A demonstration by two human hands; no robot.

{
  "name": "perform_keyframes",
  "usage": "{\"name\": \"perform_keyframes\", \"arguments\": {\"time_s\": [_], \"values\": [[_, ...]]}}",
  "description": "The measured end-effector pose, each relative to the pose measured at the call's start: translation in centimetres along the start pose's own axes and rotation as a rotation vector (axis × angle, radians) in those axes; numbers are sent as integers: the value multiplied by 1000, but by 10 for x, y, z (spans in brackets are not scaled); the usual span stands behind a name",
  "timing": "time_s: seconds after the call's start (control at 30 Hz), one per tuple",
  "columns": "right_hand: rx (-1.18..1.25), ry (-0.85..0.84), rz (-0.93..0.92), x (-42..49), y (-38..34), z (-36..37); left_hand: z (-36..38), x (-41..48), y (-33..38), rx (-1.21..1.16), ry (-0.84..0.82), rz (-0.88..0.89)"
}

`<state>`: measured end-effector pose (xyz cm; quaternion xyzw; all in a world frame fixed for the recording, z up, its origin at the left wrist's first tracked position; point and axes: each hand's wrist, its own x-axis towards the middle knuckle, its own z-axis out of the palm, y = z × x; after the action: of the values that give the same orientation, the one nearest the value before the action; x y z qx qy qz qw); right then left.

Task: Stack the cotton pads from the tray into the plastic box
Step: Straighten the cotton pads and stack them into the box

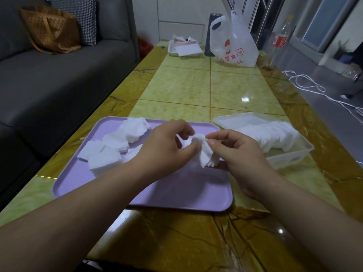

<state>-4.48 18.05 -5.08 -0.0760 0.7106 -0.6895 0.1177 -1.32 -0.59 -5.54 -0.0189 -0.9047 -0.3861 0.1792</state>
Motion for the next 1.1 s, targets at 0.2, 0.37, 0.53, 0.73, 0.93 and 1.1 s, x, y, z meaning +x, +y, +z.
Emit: {"name": "perform_keyframes", "arguments": {"time_s": [0.2, 0.37, 0.53, 0.73, 0.93, 1.1], "values": [[6, 2, 33, 1, 0, -1, 2, 2, -3, -43, -11, 180], [88, 98, 116, 8, 2, -2, -8, 2, 3, -124, 3, 109], [100, 131, 114, 9, -1, -2, -14, -1, 12, -314, -160, -49], [112, 18, 98, 5, -3, -2, -6, 0, 5, -314, -145, -115], [-67, -35, -35, 0, 3, -1, 2, 2, 1, -233, -97, -106], [-274, 226, -196, 5, 7, -7, 6, 6, -11, 56, -71, -41]]}}
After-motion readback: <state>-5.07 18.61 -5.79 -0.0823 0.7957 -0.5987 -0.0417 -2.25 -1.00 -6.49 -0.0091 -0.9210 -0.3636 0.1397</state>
